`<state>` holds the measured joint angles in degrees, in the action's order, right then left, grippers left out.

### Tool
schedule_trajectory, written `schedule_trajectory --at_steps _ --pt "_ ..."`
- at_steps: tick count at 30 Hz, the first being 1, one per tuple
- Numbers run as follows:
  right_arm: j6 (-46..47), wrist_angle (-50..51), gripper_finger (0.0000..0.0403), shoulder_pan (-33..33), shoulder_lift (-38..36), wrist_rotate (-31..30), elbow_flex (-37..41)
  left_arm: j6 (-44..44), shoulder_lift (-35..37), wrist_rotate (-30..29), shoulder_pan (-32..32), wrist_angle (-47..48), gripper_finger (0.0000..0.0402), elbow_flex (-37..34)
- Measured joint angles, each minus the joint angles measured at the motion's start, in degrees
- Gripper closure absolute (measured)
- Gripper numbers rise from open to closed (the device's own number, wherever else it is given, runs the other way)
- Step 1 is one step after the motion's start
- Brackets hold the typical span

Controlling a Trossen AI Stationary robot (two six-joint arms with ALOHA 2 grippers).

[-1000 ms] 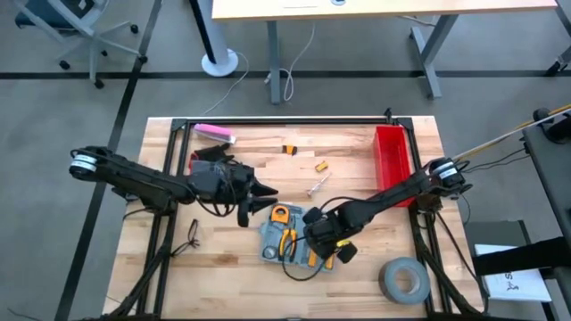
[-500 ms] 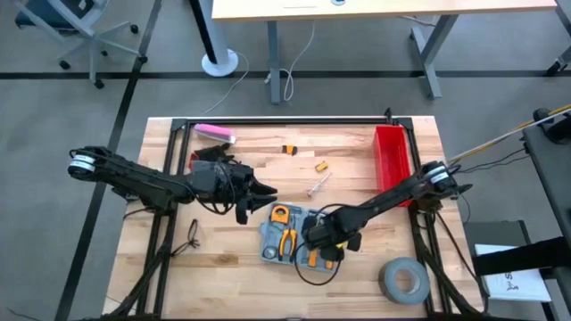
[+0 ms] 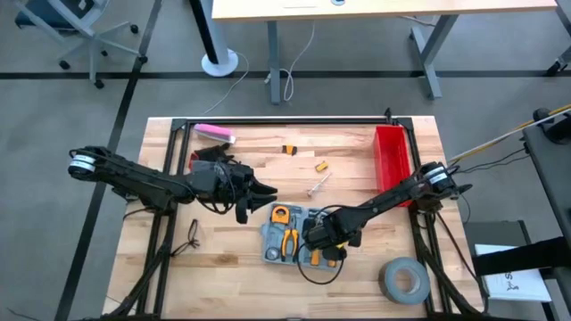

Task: Prefit tool cases
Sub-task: Put the bottom screwdriver bit set into the pre-fit tool case

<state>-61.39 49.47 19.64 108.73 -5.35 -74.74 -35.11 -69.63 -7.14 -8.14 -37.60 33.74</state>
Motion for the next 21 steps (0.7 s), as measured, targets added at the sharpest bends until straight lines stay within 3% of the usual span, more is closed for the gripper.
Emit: schedule_trajectory --at_steps 4,21 --pt "-3.0 0.2 0.031 0.0 0.0 -3.9 0.0 0.0 0.0 0.0 0.0 0.0 0.0248 0.0" --pt "-2.2 5.9 0.0305 0.1 -0.2 -3.8 -1.2 0.0 0.0 0.0 0.0 0.3 0.0248 0.0"
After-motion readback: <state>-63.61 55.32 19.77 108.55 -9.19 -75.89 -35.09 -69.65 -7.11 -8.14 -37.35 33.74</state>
